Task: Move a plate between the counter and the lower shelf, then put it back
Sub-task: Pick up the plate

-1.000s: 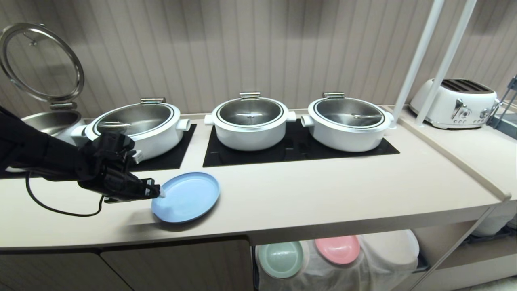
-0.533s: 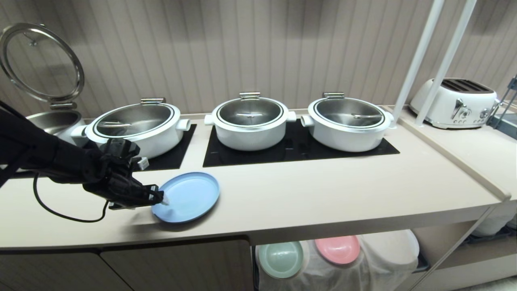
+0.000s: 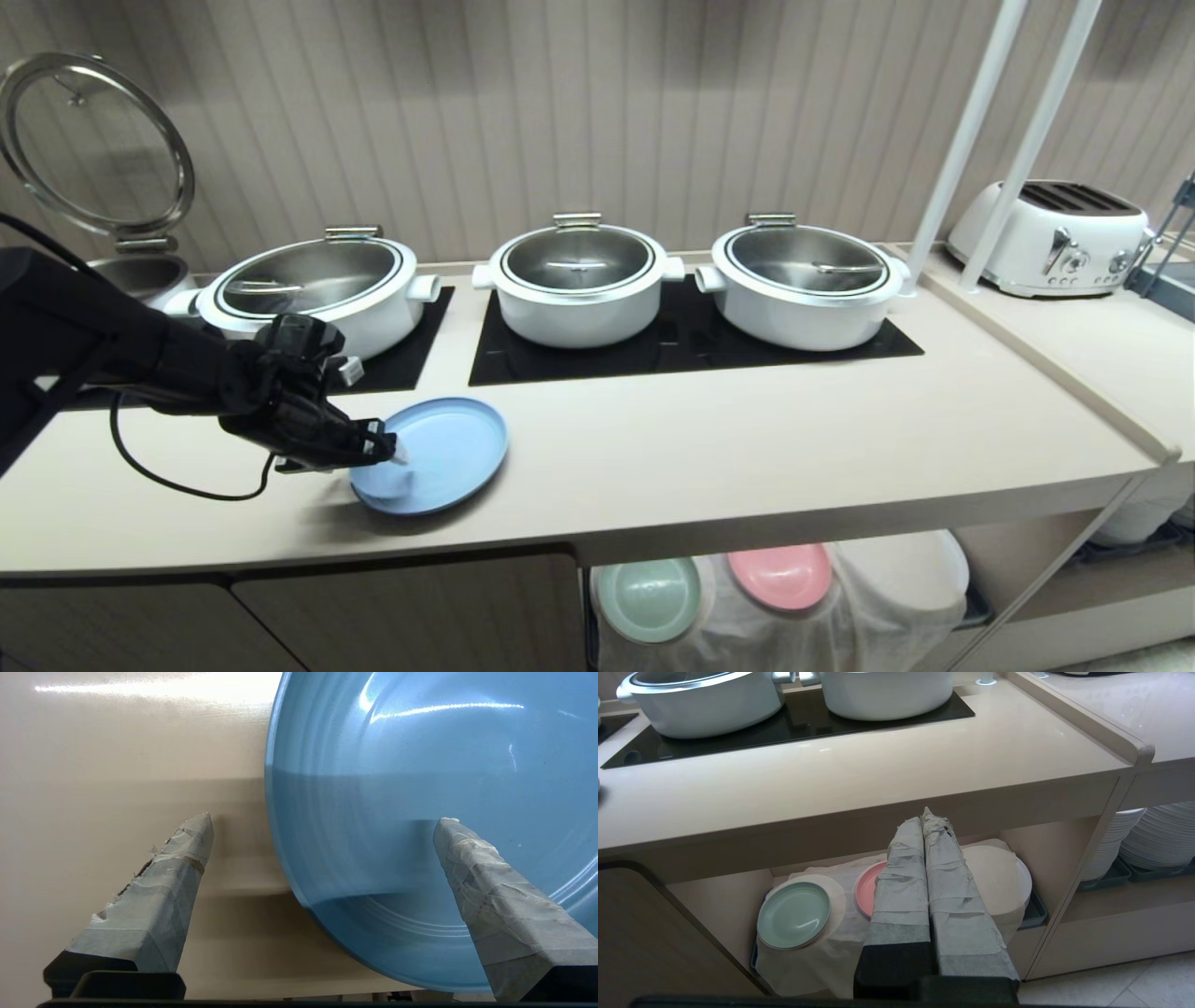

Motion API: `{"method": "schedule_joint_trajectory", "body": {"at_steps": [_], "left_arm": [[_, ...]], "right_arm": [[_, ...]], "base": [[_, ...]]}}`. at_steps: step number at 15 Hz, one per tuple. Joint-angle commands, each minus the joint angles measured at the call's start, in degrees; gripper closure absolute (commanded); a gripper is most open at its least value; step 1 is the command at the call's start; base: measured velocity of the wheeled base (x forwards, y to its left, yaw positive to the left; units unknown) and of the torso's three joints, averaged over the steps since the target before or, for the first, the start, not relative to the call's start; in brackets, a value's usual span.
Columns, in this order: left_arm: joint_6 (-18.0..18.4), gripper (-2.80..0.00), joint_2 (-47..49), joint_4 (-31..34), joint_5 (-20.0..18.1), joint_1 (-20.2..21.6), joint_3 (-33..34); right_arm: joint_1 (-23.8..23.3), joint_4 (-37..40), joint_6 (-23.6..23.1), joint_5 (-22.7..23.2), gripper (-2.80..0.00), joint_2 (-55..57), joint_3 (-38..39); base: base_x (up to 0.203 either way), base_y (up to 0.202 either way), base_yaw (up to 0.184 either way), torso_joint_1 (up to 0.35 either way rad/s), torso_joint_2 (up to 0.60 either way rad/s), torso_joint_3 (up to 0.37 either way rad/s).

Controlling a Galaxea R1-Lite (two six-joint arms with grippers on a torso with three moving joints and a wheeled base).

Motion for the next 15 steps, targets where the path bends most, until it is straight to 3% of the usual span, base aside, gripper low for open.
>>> {"method": "schedule_joint_trajectory", "body": {"at_steps": [1, 5, 15], "left_arm": [[-0.1, -2.8, 1.1, 0.1, 0.1, 0.0, -1.0], [0.0, -2.8, 1.9, 3.0, 0.0, 0.2, -3.1], [0.0, -2.8, 2.9, 2.8, -0.1, 0.3, -3.4]], "right_arm": [[0.0, 0.0, 0.0, 0.0, 0.0, 0.0, 0.0], [0.0, 0.0, 0.0, 0.0, 0.0, 0.0, 0.0], [0.0, 0.0, 0.0, 0.0, 0.0, 0.0, 0.0]], "base": [[0.0, 0.0, 0.0, 0.0, 0.0, 0.0], [0.0, 0.0, 0.0, 0.0, 0.0, 0.0], [0.0, 0.0, 0.0, 0.0, 0.0, 0.0]]}}
